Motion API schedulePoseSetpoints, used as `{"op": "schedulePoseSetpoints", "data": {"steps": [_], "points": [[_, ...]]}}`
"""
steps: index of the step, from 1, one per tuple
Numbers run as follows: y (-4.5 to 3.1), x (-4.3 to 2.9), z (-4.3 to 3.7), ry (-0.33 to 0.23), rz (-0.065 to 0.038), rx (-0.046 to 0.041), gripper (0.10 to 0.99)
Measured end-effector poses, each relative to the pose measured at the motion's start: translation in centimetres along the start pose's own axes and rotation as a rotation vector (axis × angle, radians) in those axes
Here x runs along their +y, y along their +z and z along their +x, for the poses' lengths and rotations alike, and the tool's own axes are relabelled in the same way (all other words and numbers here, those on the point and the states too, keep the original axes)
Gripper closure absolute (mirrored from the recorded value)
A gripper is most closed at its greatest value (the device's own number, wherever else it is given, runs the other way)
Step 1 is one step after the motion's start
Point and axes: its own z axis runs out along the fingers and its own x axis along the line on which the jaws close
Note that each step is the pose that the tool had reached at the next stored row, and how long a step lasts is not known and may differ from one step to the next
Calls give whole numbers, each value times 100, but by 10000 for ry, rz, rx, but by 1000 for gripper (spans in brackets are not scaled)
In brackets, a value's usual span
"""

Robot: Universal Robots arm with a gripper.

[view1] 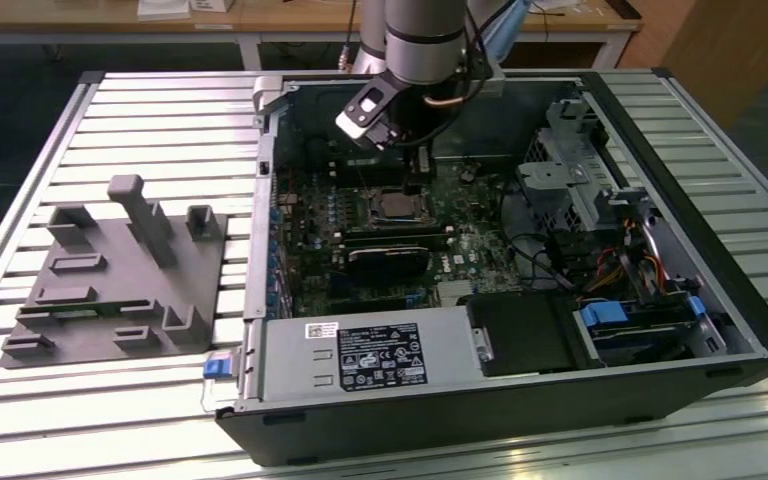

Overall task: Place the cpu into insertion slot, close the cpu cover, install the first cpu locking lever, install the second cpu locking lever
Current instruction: 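Close the cpu cover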

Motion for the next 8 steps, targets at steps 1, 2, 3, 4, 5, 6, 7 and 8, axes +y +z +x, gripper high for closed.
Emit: {"op": "schedulePoseSetpoints", "data": {"steps": [1, 2, 3, 4, 5, 6, 7, 8], "points": [[5, -23, -2, 0, -1, -1, 980], [10, -45, -4, -1, -1, -2, 980], [17, -64, -6, 0, -1, -1, 980], [24, -79, -6, -1, -1, -1, 980], [30, -92, -7, -1, -2, 0, 980], [36, -102, -7, -1, -1, -1, 980], [44, -112, -7, -1, -2, 0, 980], [50, -122, -7, -1, -1, 0, 980]]}}
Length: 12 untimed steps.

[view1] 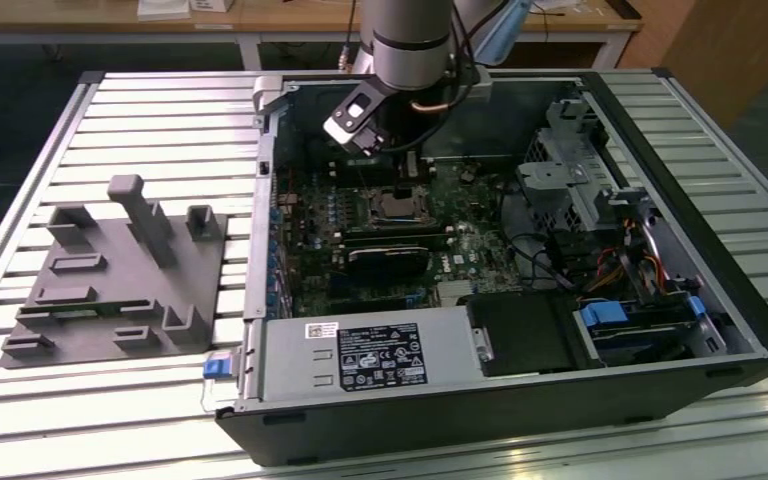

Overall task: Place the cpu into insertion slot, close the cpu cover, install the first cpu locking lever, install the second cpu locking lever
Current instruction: 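Close the cpu cover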

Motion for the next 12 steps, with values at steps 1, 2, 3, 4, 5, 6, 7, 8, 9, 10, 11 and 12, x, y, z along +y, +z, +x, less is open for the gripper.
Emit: {"op": "schedulePoseSetpoints", "data": {"steps": [1, 2, 3, 4, 5, 6, 7, 8, 9, 10, 11, 12], "points": [[6, -9, 0, 0, 0, 0, 980], [10, -17, -1, 0, 1, -1, 980], [10, -18, -1, 0, 1, -2, 980], [10, -18, -1, -1, 0, -1, 980], [10, -18, -1, -1, 0, -1, 980], [10, -18, -1, -1, 1, -1, 980], [10, -18, -1, -1, 1, -2, 980], [11, -19, 0, -46, -1, 2, 980], [11, -18, 0, -156, -5, 7, 980], [12, -18, 0, -323, -9, 14, 980], [12, -18, 0, -500, -14, 21, 980], [12, -18, 0, -658, -19, 29, 980]]}}
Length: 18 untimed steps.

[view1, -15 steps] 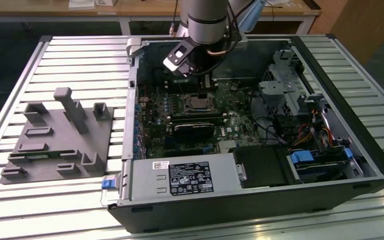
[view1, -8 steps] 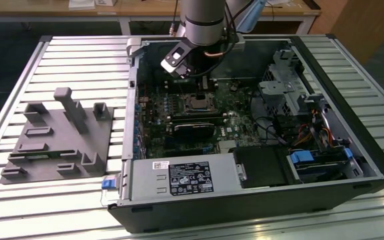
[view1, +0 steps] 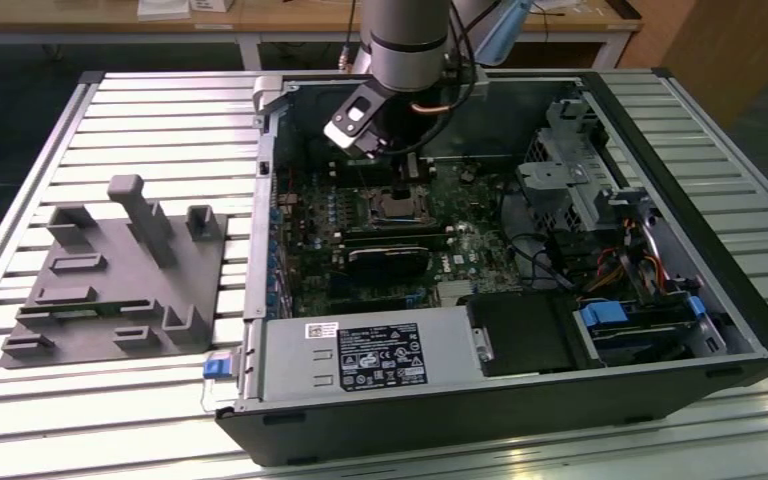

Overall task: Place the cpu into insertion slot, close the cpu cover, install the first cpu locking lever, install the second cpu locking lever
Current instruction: 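Close the cpu cover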

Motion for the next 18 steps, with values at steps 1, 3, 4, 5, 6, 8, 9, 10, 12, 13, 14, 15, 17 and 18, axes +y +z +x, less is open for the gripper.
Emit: {"op": "schedulePoseSetpoints", "data": {"steps": [1, 3, 4, 5, 6, 8, 9, 10, 12, 13, 14, 15, 17, 18], "points": [[0, 0, 0, -165, -5, 7, 980], [0, 0, 0, -481, -14, 21, 980], [0, 0, 0, -641, -18, 28, 980], [1, 0, 0, -799, -23, 35, 980], [1, 0, 0, -949, -27, 41, 980], [1, 0, 0, -1232, -35, 49, 980], [1, 0, 0, -1359, -38, 50, 980], [1, 0, 0, -1494, -41, 51, 980], [1, -2, 0, -1735, -48, 55, 980], [1, -4, -1, -1832, -52, 58, 980], [1, -6, -2, -1924, -57, 62, 980], [1, -7, -2, -2020, -62, 63, 980], [1, -8, -2, -2237, -70, 64, 980], [1, -9, -2, -2346, -73, 64, 980]]}}
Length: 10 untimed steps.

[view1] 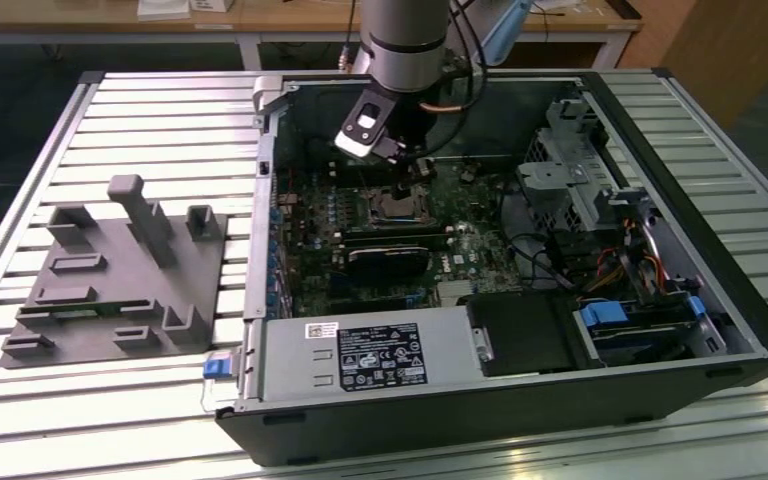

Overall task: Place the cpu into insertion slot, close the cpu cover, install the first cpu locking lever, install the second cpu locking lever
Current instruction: 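Close the cpu cover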

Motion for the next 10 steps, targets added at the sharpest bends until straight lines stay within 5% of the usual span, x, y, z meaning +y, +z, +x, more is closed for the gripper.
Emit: {"op": "schedulePoseSetpoints", "data": {"steps": [10], "points": [[0, -6, -1, -1107, -40, 17, 980]]}}
